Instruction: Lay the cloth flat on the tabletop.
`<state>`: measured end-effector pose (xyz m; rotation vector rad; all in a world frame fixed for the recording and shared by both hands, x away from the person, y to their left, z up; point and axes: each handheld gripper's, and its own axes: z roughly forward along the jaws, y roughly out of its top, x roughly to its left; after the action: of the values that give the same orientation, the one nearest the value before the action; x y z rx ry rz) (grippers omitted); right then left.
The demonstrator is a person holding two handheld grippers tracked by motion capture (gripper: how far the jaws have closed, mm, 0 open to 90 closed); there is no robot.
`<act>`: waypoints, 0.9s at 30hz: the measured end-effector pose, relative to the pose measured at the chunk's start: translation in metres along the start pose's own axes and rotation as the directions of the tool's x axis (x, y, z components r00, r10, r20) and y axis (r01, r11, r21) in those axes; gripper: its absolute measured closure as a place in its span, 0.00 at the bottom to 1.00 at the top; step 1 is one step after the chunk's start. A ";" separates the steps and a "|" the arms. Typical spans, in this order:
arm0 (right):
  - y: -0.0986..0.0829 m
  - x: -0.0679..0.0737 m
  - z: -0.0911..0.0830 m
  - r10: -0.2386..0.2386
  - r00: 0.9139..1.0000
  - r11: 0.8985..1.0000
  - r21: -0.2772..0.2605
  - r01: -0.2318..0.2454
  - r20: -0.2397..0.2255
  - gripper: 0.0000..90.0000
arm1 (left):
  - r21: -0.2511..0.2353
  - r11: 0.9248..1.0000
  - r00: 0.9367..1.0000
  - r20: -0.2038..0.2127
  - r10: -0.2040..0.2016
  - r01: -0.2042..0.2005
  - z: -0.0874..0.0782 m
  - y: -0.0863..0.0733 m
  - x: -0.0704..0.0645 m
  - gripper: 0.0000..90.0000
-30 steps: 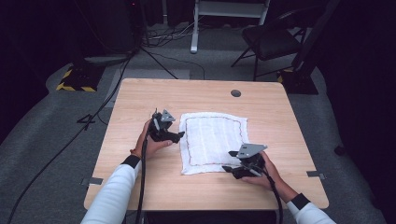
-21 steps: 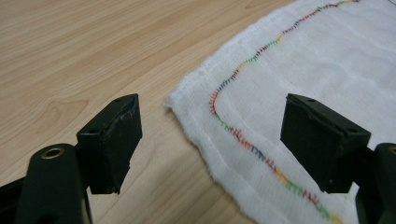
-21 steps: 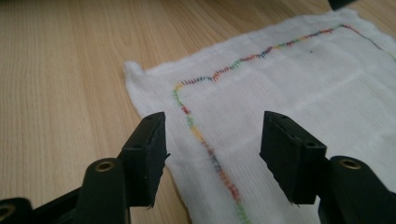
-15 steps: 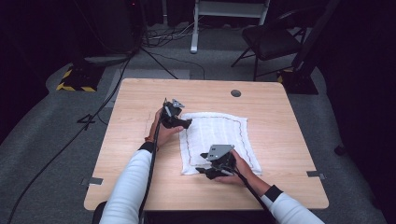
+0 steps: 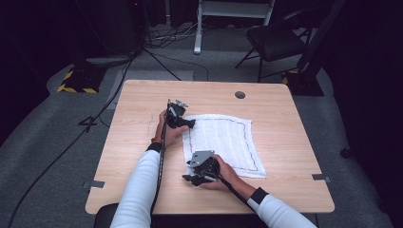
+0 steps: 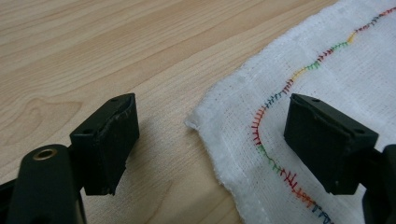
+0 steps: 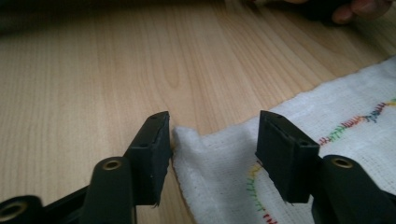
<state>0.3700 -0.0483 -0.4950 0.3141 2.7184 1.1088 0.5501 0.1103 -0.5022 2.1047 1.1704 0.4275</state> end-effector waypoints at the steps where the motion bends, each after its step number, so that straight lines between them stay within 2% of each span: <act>1: 0.000 -0.001 0.000 0.005 1.000 1.000 0.001 -0.005 -0.002 0.57 | -0.001 1.000 1.000 0.004 0.007 -0.007 -0.001 0.000 0.000 0.21; 3: -0.001 -0.002 -0.001 0.019 1.000 1.000 0.000 -0.019 0.004 0.66 | -0.012 1.000 1.000 0.025 0.016 -0.016 -0.002 -0.001 0.000 0.29; 4: -0.001 -0.002 -0.001 0.025 1.000 1.000 0.000 -0.025 0.009 0.69 | -0.013 0.999 0.998 0.040 0.038 -0.037 -0.003 -0.002 0.000 0.36; 5: -0.001 -0.002 -0.001 0.025 1.000 1.000 0.000 -0.025 0.009 0.69 | -0.013 0.999 0.998 0.040 0.038 -0.037 -0.003 -0.002 0.000 0.42; 6: -0.001 -0.001 -0.001 0.023 0.999 1.000 0.002 -0.023 0.030 0.79 | -0.023 0.999 0.997 0.064 0.042 -0.040 -0.005 -0.002 0.000 0.51; 7: -0.001 -0.001 -0.001 0.023 0.999 1.000 0.002 -0.023 0.030 0.79 | -0.023 0.999 0.997 0.064 0.042 -0.040 -0.005 -0.002 0.000 0.57; 8: -0.001 -0.001 -0.001 0.024 0.998 1.000 0.003 -0.025 0.050 0.86 | -0.022 0.998 0.996 0.076 0.052 -0.050 -0.006 -0.002 0.001 0.62; 9: -0.001 -0.001 -0.001 0.024 0.998 1.000 0.003 -0.025 0.050 0.86 | -0.020 0.998 0.994 0.091 0.058 -0.057 -0.007 -0.002 0.002 0.62; 10: -0.001 -0.002 -0.001 0.024 0.997 1.000 0.008 -0.025 0.067 0.91 | -0.021 0.998 0.991 0.121 0.054 -0.051 -0.008 -0.003 0.004 0.76; 13: 0.000 -0.003 -0.001 0.026 0.997 1.000 0.011 -0.027 0.067 0.93 | -0.018 0.998 0.990 0.128 0.057 -0.055 -0.008 -0.003 0.005 0.87; 19: 0.003 -0.002 0.000 0.018 0.997 1.000 0.015 -0.020 0.077 0.94 | -0.010 0.997 0.988 0.138 0.072 -0.071 -0.009 -0.002 0.006 0.90; 27: 0.011 0.000 0.001 0.006 0.997 1.000 0.004 -0.007 0.077 0.95 | 0.003 0.996 0.988 0.120 0.092 -0.093 -0.019 -0.001 0.011 0.91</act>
<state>0.3712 -0.0403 -0.4882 0.3587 2.6548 1.0699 0.5445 0.1275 -0.4894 2.1671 1.0101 0.3335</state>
